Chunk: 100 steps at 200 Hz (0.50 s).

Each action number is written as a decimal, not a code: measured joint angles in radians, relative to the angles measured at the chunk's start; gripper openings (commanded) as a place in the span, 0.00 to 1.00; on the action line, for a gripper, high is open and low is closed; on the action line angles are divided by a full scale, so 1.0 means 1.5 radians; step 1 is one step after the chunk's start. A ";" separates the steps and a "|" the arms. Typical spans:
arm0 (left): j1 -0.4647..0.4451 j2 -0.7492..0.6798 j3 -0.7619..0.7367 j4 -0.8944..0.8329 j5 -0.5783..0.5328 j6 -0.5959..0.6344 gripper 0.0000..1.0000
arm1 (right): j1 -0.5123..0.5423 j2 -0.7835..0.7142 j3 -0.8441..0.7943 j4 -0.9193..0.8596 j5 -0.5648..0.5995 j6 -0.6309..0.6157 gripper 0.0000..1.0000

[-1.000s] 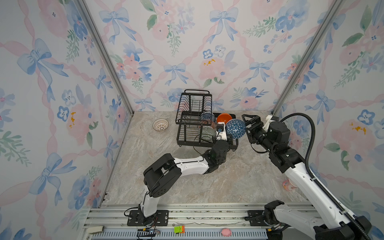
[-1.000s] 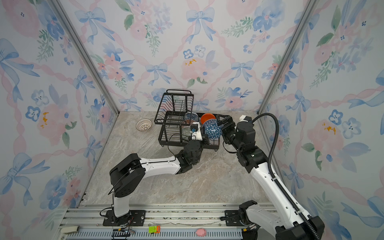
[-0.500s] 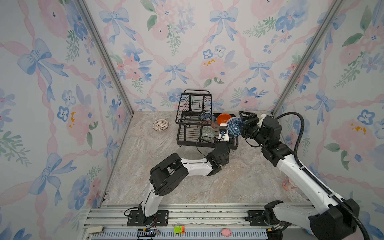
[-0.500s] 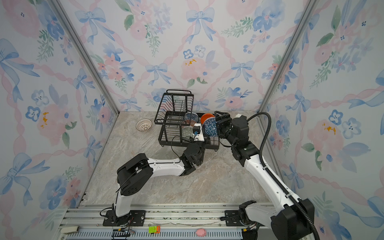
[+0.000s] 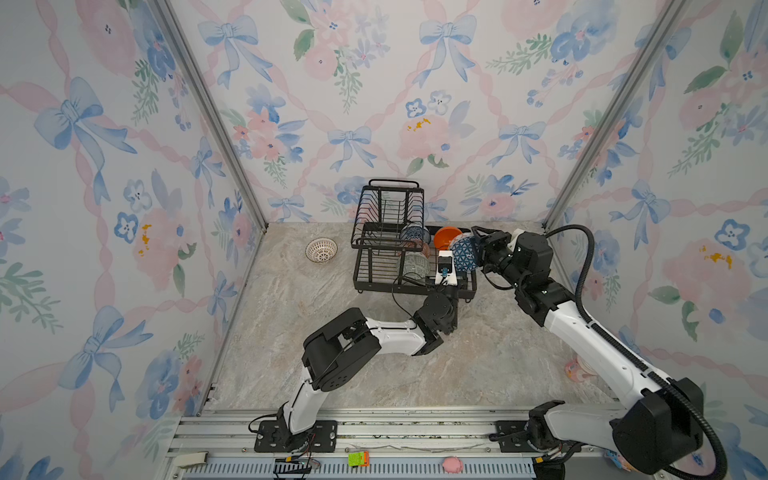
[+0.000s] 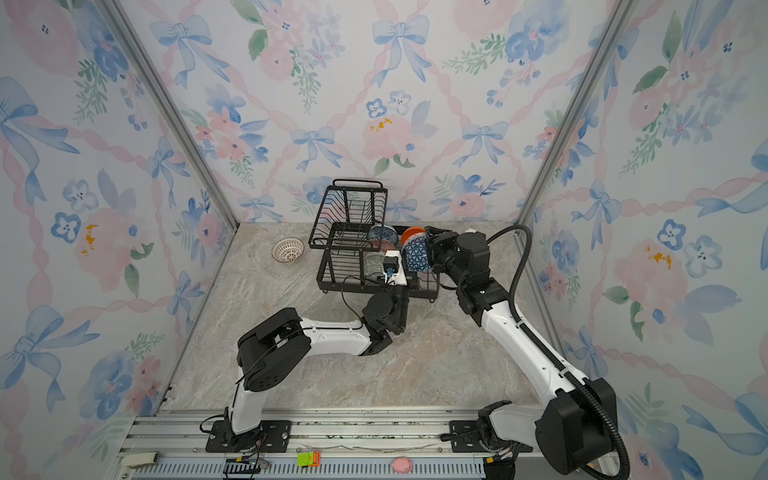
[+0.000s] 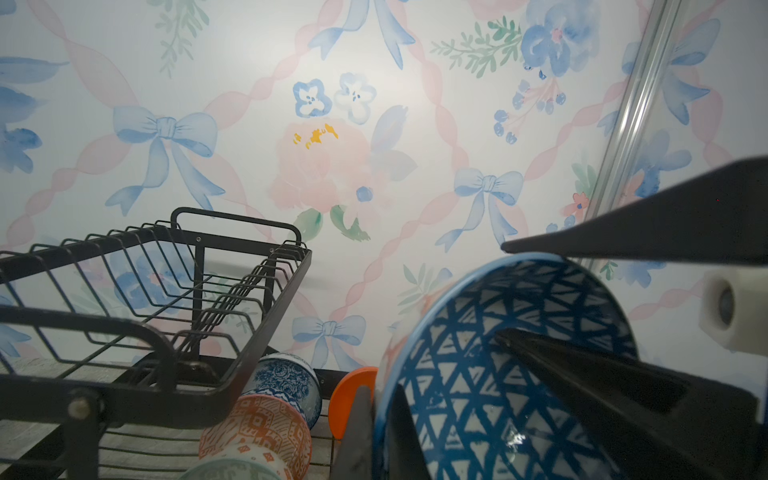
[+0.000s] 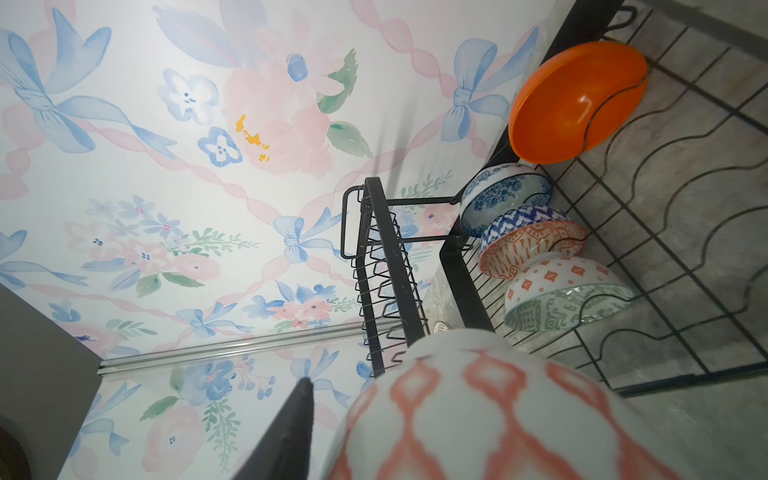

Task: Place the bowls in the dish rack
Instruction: 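Pull the blue bowl from the left gripper with the right gripper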

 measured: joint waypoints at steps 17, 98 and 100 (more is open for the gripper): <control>-0.001 0.001 0.000 0.001 -0.001 0.005 0.00 | 0.000 0.000 0.003 0.007 -0.009 0.010 0.21; -0.004 0.005 -0.002 0.004 -0.001 0.018 0.18 | 0.005 -0.008 0.009 0.009 -0.037 0.017 0.02; -0.005 0.005 -0.002 0.004 -0.001 0.020 0.19 | 0.004 -0.008 0.009 0.009 -0.036 0.016 0.02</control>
